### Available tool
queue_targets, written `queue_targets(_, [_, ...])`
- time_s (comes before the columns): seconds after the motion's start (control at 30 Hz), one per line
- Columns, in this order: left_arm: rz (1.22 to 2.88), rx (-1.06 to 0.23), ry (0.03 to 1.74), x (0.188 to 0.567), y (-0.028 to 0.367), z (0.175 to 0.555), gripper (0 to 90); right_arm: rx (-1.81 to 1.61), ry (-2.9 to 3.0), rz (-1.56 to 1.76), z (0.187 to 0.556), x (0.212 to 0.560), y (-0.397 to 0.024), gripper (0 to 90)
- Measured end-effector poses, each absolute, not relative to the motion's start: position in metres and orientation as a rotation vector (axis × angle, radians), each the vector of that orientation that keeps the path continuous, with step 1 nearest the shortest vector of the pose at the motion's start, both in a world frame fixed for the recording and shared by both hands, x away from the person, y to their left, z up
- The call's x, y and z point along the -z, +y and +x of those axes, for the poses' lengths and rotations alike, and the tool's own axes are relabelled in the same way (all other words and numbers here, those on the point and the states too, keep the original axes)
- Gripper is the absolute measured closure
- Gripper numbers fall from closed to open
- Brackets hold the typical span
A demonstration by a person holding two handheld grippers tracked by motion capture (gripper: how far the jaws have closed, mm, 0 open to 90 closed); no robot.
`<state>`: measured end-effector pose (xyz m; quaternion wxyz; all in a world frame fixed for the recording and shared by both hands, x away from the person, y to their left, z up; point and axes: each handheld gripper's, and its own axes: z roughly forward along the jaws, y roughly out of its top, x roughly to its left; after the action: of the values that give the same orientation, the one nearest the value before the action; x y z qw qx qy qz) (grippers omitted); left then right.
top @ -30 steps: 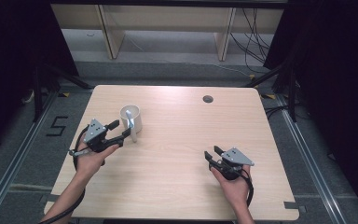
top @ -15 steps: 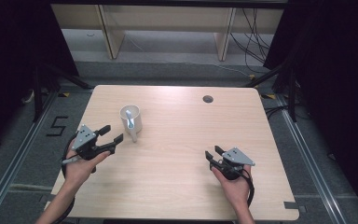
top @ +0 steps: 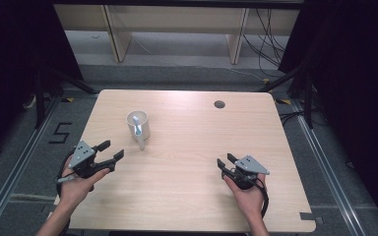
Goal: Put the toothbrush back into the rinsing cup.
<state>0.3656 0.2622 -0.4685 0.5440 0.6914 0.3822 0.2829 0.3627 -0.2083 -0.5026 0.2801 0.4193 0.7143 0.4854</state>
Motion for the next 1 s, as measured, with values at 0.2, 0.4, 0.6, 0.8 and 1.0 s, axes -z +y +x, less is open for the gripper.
queue_targets(0.2, [1.63, -0.683, 0.933, 0.476, 0.273, 0.356, 34.0, -1.308, 1.916, 1.115, 0.364, 0.504, -0.209, 53.4])
queue_targets(0.4, [1.631, -0.691, 0.976, 0.486, 0.286, 0.346, 33.9, -1.309, 1.924, 1.114, 0.364, 0.504, -0.208, 53.4])
queue_targets(0.6, [1.634, -0.697, 1.014, 0.497, 0.296, 0.339, 33.5, -1.317, 1.924, 1.127, 0.363, 0.505, -0.208, 53.4])
queue_targets(0.8, [1.615, -0.7, 1.029, 0.509, 0.302, 0.337, 33.5, -1.31, 1.922, 1.122, 0.364, 0.505, -0.209, 53.4])
queue_targets(1.0, [1.61, -0.708, 1.036, 0.516, 0.303, 0.338, 33.5, -1.305, 1.919, 1.122, 0.364, 0.505, -0.209, 53.4])
